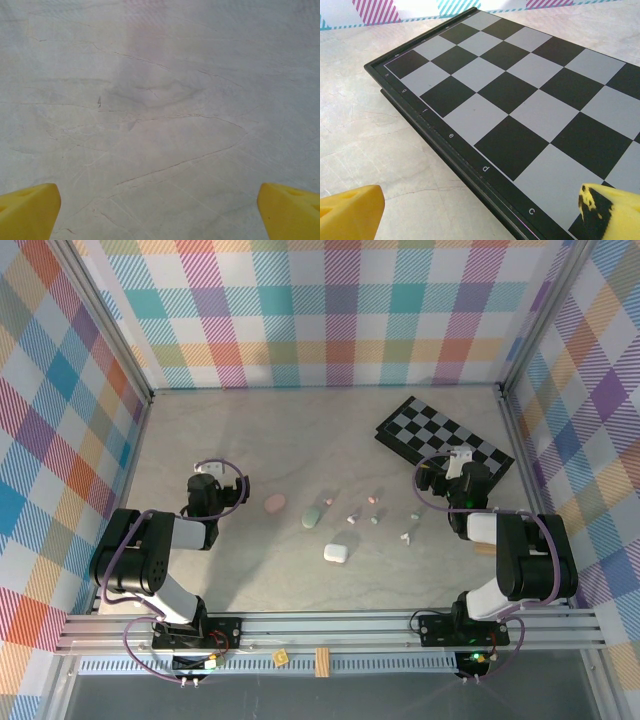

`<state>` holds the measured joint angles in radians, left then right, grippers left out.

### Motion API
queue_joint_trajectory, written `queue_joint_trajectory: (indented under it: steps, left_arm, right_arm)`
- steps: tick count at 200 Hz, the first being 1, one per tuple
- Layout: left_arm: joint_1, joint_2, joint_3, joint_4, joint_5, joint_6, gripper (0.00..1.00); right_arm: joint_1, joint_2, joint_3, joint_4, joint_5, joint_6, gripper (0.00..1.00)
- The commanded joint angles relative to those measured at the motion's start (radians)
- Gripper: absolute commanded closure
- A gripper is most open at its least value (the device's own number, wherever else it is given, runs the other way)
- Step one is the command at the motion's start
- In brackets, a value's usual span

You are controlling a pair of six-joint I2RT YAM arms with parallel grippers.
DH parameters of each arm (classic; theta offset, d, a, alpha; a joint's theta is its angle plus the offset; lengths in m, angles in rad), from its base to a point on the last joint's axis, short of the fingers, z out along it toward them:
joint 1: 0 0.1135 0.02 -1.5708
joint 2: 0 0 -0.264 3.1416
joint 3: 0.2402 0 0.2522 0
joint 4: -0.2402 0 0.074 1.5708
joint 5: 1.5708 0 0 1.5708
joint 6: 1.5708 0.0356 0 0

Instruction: Insert the wireless bluetooth earbuds into the charging case

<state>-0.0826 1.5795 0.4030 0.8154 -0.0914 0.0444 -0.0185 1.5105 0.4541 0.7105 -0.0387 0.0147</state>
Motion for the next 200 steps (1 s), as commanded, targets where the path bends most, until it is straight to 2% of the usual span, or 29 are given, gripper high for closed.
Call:
queue_joint_trajectory:
  steps: [1, 35, 53, 91, 105, 128, 151, 179, 200]
  left_arm:
    - [0.010, 0.000, 0.017, 0.027, 0.001, -0.008, 0.00]
    - [0.010, -0.001, 0.013, 0.036, 0.000, -0.008, 0.00]
    - [0.006, -0.037, 0.017, 0.003, -0.016, -0.006, 0.00]
    - [-0.047, -0.239, 0.088, -0.294, -0.099, 0.001, 0.00]
    - [-0.087, -0.316, 0.098, -0.367, -0.139, 0.003, 0.00]
    - [-0.144, -0.426, 0.137, -0.530, -0.145, -0.030, 0.00]
    - [-0.198, -0.513, 0.202, -0.742, -0.095, -0.122, 0.00]
    - [-0.231, -0.625, 0.198, -0.884, 0.048, -0.234, 0.00]
    - [-0.248, -0.691, 0.197, -0.999, 0.056, -0.316, 0.00]
  right_arm:
    - [0.008, 0.008, -0.002, 0.026, -0.011, 0.004, 0.01]
    - [0.008, 0.002, -0.008, 0.037, -0.013, 0.004, 0.01]
    - [0.009, -0.050, 0.006, -0.030, -0.037, -0.010, 0.01]
    - [0.051, -0.180, 0.056, -0.211, -0.088, -0.077, 0.01]
    - [0.104, -0.223, 0.097, -0.311, -0.101, -0.105, 0.01]
    - [0.223, -0.280, 0.152, -0.422, -0.110, -0.251, 0.01]
    - [0.351, -0.320, 0.215, -0.590, -0.158, -0.362, 0.01]
    - [0.516, -0.335, 0.279, -0.814, -0.227, -0.482, 0.01]
    - [0.627, -0.329, 0.297, -0.926, -0.236, -0.553, 0.01]
